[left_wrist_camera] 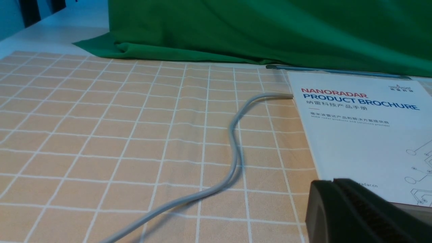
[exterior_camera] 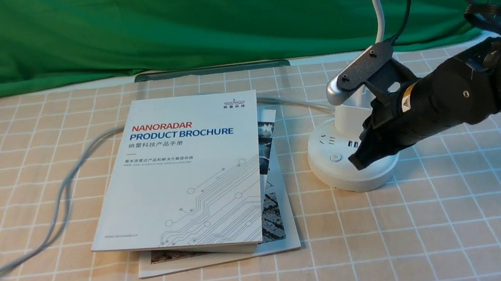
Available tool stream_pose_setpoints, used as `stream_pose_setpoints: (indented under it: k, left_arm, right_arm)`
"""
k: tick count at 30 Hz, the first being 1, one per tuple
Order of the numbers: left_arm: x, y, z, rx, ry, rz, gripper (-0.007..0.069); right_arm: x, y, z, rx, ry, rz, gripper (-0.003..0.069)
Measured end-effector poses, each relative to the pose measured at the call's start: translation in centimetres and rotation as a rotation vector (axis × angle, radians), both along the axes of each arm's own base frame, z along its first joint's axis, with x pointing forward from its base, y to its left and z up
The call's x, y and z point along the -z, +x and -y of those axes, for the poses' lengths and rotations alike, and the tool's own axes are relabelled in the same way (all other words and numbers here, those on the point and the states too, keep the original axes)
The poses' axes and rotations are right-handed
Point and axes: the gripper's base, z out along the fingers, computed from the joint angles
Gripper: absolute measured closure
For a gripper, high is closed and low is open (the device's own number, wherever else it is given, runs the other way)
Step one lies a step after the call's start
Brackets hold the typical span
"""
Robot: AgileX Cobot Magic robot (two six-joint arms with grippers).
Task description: Turn on the table lamp on the light coffee tablecloth with your hand.
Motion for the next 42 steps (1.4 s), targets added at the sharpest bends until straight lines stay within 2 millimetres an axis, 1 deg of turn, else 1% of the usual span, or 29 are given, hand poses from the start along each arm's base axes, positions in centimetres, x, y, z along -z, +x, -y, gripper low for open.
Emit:
stream_pose_setpoints:
  k: [2,5,6,8,9,11,13,14,15,17,18,19,22,23,24,28,30,32,35,42]
  left_arm:
    - [0.0,0.0,0.0,0.000,0.000,0.000,0.0603]
    - [0.0,0.0,0.0,0.000,0.000,0.000,0.0603]
    - [0.0,0.0,0.0,0.000,0.000,0.000,0.0603]
    - [0.0,0.0,0.0,0.000,0.000,0.000,0.0603]
    - [0.0,0.0,0.0,0.000,0.000,0.000,0.0603]
    - [0.0,0.0,0.0,0.000,0.000,0.000,0.0603]
    - [0.0,0.0,0.0,0.000,0.000,0.000,0.0603]
    - [0.0,0.0,0.0,0.000,0.000,0.000,0.0603]
    - [0.0,0.0,0.0,0.000,0.000,0.000,0.0603]
    - [0.0,0.0,0.0,0.000,0.000,0.000,0.0603]
    - [0.0,0.0,0.0,0.000,0.000,0.000,0.0603]
    - [0.0,0.0,0.0,0.000,0.000,0.000,0.0603]
    - [0.0,0.0,0.0,0.000,0.000,0.000,0.0603]
    - [0.0,0.0,0.0,0.000,0.000,0.000,0.0603]
    - [0.0,0.0,0.0,0.000,0.000,0.000,0.0603]
    - [0.0,0.0,0.0,0.000,0.000,0.000,0.0603]
    - [0.0,0.0,0.0,0.000,0.000,0.000,0.0603]
    - [0.0,0.0,0.0,0.000,0.000,0.000,0.0603]
    - [0.0,0.0,0.0,0.000,0.000,0.000,0.0603]
    - [0.0,0.0,0.0,0.000,0.000,0.000,0.0603]
  right_arm:
    - [-0.2,-0.1,0.0,0.003,0.002,-0.001,0.0629]
    - [-1.2,-0.8,0.4,0.023,0.013,-0.010,0.0629]
    - [-1.8,-1.3,0.7,0.033,0.024,-0.003,0.0629]
    - [-3.1,-2.9,1.4,0.053,0.054,0.023,0.0629]
    - [-2.9,-3.0,1.5,0.055,0.053,0.018,0.0629]
    - [-4.1,-5.9,2.8,0.084,0.099,0.055,0.0629]
    - [-5.6,-8.3,3.9,0.099,0.146,0.110,0.0629]
    - [-5.9,-8.9,4.1,0.100,0.156,0.126,0.0629]
    - [-6.7,-10.5,4.8,0.102,0.183,0.170,0.0629]
    - [-8.1,-12.8,5.8,0.109,0.244,0.248,0.0629]
    - [-9.2,-14.0,6.4,0.108,0.278,0.306,0.0629]
    - [-10.3,-15.8,7.2,0.104,0.315,0.375,0.0629]
    - [-12.6,-18.9,8.6,0.095,0.381,0.502,0.0629]
    - [-13.5,-20.5,9.3,0.092,0.413,0.562,0.0627]
    - [-13.5,-20.5,9.3,0.092,0.413,0.562,0.0627]
    - [-15.4,-24.4,11.0,0.081,0.494,0.715,0.0621]
    - [-15.8,-25.6,11.6,0.079,0.521,0.758,0.0616]
    - [-16.1,-26.3,11.9,0.083,0.549,0.783,0.0606]
    - [-16.3,-26.8,12.1,0.084,0.568,0.804,0.0595]
    - [-16.1,-26.9,12.2,0.084,0.568,0.805,0.0570]
